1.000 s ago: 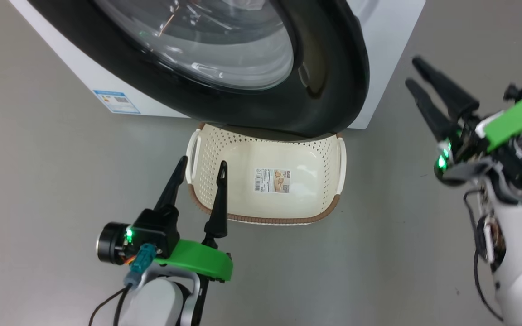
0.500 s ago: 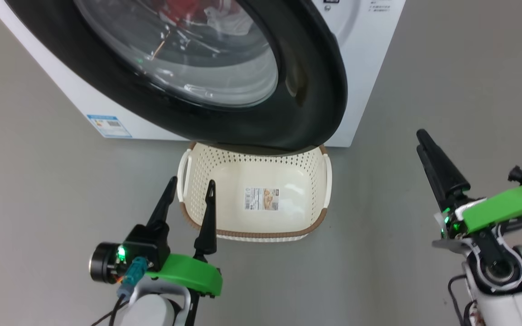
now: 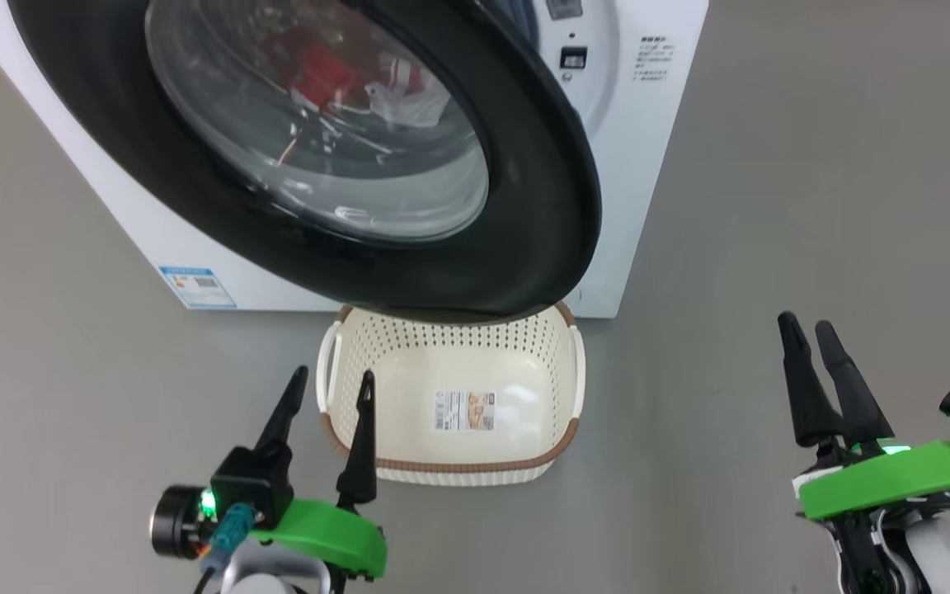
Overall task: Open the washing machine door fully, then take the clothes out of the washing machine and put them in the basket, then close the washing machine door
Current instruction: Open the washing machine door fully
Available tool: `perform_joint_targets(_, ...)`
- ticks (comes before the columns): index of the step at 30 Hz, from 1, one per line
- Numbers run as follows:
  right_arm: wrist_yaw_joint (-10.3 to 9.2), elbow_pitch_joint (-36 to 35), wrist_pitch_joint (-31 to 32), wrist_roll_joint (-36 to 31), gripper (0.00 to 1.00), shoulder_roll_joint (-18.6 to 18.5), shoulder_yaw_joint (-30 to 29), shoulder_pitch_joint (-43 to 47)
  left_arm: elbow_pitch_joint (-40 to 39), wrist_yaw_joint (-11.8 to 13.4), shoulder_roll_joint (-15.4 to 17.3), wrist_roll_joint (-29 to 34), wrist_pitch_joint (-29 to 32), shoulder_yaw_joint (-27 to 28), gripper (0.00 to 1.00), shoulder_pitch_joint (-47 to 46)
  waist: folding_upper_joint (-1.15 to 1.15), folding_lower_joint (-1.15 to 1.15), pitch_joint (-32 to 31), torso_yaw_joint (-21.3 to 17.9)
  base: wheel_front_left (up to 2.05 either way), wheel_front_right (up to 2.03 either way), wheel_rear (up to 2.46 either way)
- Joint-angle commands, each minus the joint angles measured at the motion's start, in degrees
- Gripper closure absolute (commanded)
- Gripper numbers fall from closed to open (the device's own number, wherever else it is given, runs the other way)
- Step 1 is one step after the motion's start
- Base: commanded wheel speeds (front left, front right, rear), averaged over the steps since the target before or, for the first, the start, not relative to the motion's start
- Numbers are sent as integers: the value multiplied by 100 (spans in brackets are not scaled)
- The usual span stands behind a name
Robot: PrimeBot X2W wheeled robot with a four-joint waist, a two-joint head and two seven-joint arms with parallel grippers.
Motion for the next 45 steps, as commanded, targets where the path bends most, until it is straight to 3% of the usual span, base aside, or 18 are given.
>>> perform_joint_targets(1, 3, -57, -98, -349, 0, -87, 89, 42, -100, -23, 77, 78, -70, 229, 0, 54, 0, 0, -153, -60, 0, 0, 0)
perform_joint_targets(4, 3, 27, -138, -755, 0, -21, -19, 101, -103, -34, 78, 78, -70, 292, 0, 126, 0, 0, -243, -72, 0, 0, 0)
perform_joint_targets(13, 3, -283, -154, -2869, 0, 457, -771, 557, -91, -105, 78, 113, -70, 466, 0, 475, 0, 0, -572, -133, 0, 0, 0)
perform_joint_targets(19, 3, -193, -155, -3557, 0, 620, -942, 848, -70, -129, 78, 149, -70, 462, 0, 649, 0, 0, -714, -137, 0, 0, 0)
perform_joint_targets(45, 3, 253, -155, -4037, 0, 745, -899, 1215, 28, -187, 80, 137, -70, 528, 0, 810, 0, 0, -848, -125, 0, 0, 0)
